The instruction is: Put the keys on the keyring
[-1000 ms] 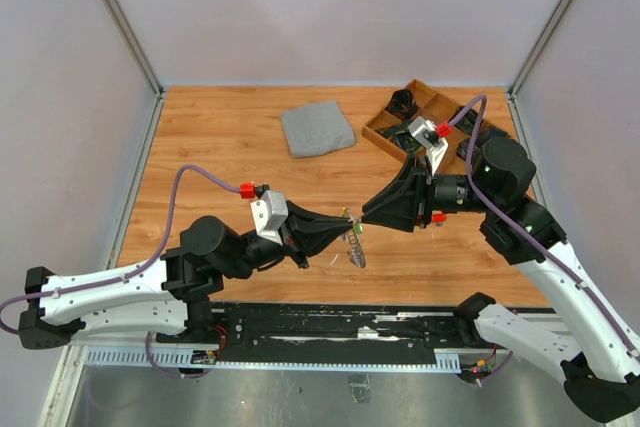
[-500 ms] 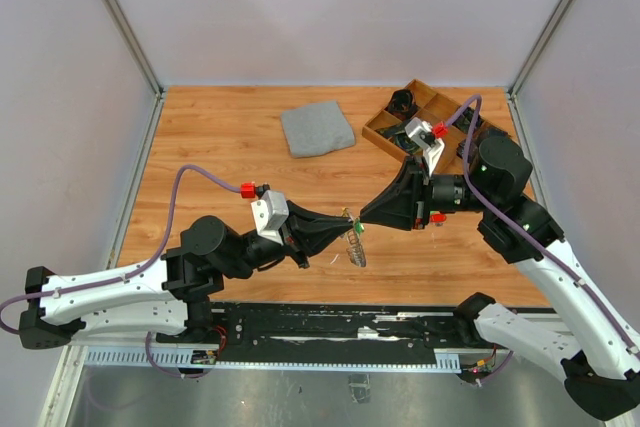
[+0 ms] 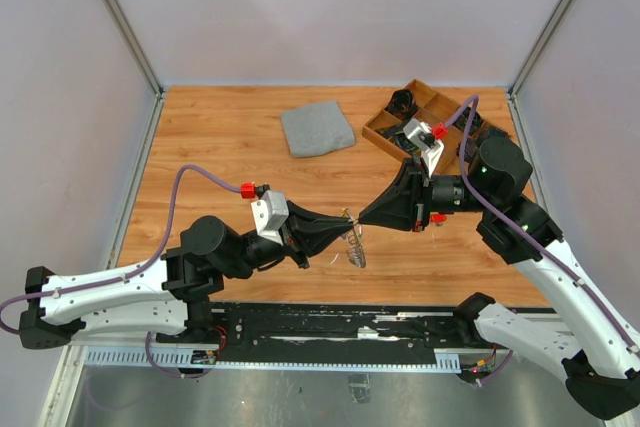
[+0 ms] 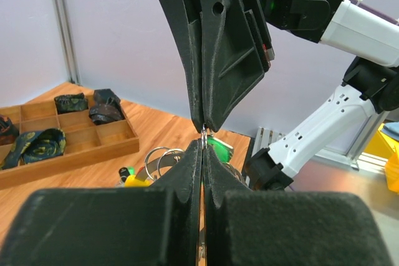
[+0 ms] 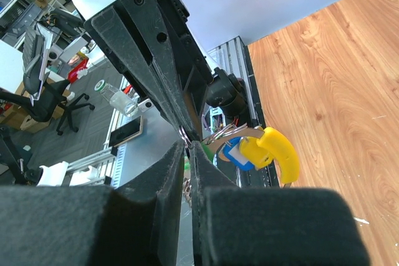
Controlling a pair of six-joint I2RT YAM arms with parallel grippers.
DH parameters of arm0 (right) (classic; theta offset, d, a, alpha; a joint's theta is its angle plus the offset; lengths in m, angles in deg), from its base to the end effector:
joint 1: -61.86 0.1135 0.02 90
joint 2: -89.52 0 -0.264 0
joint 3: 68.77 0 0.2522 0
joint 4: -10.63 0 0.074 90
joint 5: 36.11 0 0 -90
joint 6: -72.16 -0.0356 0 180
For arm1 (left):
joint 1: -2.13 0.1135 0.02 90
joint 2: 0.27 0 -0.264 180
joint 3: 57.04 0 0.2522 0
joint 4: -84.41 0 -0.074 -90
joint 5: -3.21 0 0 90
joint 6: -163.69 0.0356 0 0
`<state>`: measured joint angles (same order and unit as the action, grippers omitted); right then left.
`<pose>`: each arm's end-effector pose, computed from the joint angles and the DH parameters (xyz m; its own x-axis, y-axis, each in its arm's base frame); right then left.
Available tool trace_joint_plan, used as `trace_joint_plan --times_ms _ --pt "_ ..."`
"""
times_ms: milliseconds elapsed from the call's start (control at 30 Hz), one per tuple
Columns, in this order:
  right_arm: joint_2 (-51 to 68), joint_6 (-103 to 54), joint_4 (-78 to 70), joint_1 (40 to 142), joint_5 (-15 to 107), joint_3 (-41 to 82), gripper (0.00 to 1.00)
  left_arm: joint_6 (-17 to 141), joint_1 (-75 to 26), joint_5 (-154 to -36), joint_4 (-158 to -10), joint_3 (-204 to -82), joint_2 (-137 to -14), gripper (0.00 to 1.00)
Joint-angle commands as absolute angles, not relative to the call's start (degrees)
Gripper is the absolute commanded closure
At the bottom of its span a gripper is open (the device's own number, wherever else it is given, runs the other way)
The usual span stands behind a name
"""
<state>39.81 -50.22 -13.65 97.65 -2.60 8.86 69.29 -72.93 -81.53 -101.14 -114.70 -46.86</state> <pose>0.1170 0.1209 0.4389 -0.4909 0.0106 -0.8712 -0.8703 -0.0527 0.4897 0.0524 -0.1837 0.3850 0.0014 -0.3017 -0.9534 0.9424 0.3194 -0.0997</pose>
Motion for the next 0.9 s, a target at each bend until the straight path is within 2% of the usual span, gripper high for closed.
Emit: trace_joint_plan --times_ms 0,367,867 --pt "40.7 -50.3 -11.9 98.8 -3.4 8.5 0.93 68.8 -72.7 -81.7 -104.8 -115.3 -46.4 1.0" --pt "40.9 -44.8 -19.1 98.9 -1.1 11.7 0.99 69.0 -72.7 -81.0 -104.2 -115.5 -46.3 1.0" --pt "39.8 -42.2 -24.5 98.7 1.3 12.4 0.99 69.3 -72.7 -81.3 -104.1 -115.6 -45.9 1.0"
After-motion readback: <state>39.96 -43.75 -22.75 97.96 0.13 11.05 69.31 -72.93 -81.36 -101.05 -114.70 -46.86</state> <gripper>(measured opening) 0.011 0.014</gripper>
